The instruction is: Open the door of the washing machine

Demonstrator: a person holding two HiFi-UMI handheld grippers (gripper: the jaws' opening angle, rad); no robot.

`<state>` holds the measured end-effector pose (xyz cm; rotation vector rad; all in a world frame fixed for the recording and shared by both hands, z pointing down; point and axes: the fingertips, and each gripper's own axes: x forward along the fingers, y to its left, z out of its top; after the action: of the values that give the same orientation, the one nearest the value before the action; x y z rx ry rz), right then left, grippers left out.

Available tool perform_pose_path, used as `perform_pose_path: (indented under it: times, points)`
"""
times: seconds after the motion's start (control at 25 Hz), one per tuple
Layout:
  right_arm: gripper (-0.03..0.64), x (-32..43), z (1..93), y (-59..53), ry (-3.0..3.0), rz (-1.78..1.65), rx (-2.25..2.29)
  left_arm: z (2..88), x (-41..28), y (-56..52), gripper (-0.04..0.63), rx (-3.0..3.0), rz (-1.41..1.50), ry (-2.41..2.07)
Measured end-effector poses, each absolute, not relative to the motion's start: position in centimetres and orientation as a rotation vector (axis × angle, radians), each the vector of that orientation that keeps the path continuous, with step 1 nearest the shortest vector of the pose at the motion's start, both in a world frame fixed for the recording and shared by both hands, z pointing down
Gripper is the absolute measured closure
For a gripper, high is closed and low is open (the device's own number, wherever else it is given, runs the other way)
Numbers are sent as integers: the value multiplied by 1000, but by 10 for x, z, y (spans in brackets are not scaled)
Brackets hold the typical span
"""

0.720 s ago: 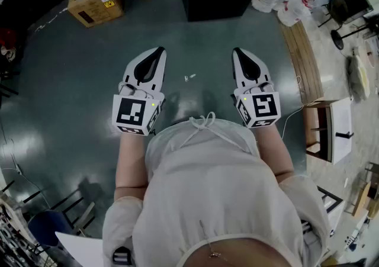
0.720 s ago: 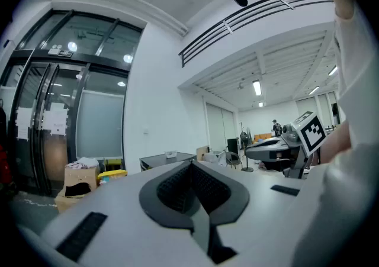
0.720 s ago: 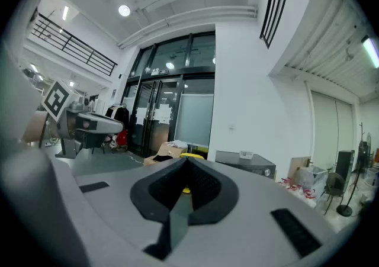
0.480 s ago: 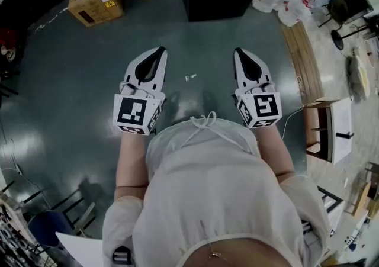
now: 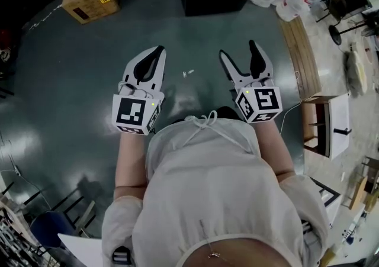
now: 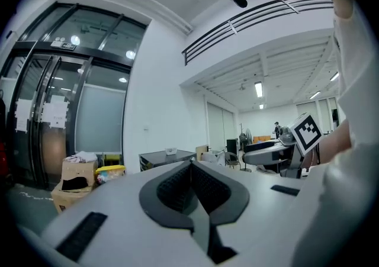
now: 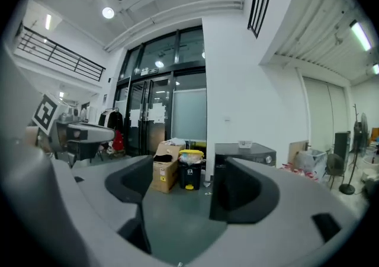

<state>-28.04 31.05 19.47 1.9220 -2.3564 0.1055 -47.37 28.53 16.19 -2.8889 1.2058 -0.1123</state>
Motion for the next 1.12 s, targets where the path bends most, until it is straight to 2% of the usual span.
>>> perform_pose_path:
  times: [0.16,0.6,1.12]
  points:
    - [215,-258,200,293,-2283,90,1948,169,-463,272,574,-2899,-131,1222]
    - [216,-182,236,156,-2381,185,1816,193,-389,161,574,-2836,-216,1376]
    - [239,-51,266,-46,-2420,323,1594,199,-237,-21,574,-2805,-201,1492]
